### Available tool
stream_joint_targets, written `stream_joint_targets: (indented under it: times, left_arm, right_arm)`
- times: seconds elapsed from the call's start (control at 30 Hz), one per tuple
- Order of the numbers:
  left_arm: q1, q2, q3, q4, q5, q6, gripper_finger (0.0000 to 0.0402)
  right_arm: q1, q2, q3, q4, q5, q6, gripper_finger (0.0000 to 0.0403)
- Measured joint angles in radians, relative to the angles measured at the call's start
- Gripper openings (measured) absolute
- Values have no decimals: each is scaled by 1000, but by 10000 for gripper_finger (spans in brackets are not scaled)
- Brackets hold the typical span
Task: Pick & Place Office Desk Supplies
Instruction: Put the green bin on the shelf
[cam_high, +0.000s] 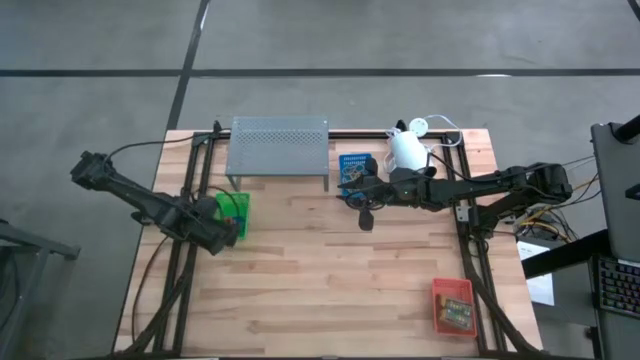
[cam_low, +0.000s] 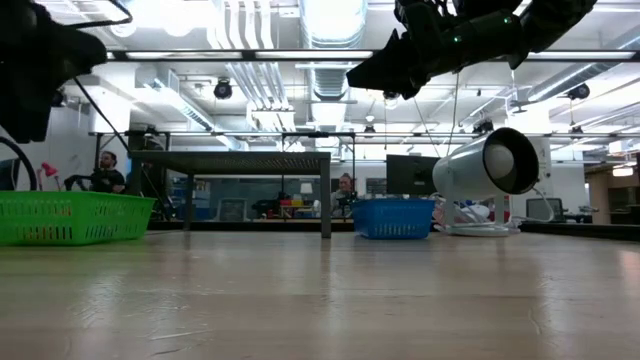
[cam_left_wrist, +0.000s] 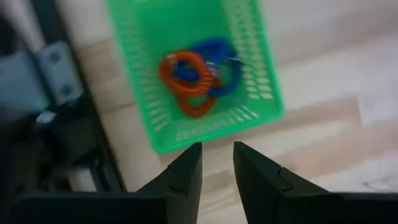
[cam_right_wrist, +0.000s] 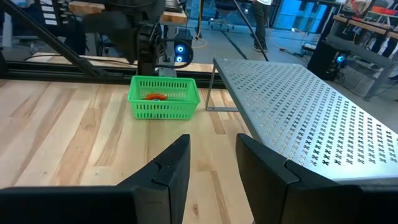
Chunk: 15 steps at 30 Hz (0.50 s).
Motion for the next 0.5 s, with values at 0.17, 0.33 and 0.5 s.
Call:
stream_joint_targets:
  times: [0.17, 0.33, 0.5]
  left_arm:
    - [7, -11, 0, -47, -8, -117, 98]
    - [76, -25, 0, -70, -13, -117, 110]
    - [175, -18, -1, -70, -5, -57, 172]
  right_arm:
    - [0, 0, 0, 0, 0, 0, 127]
    - [0, 0, 0, 0, 0, 0, 127]
    - [0, 0, 0, 0, 0, 0, 127]
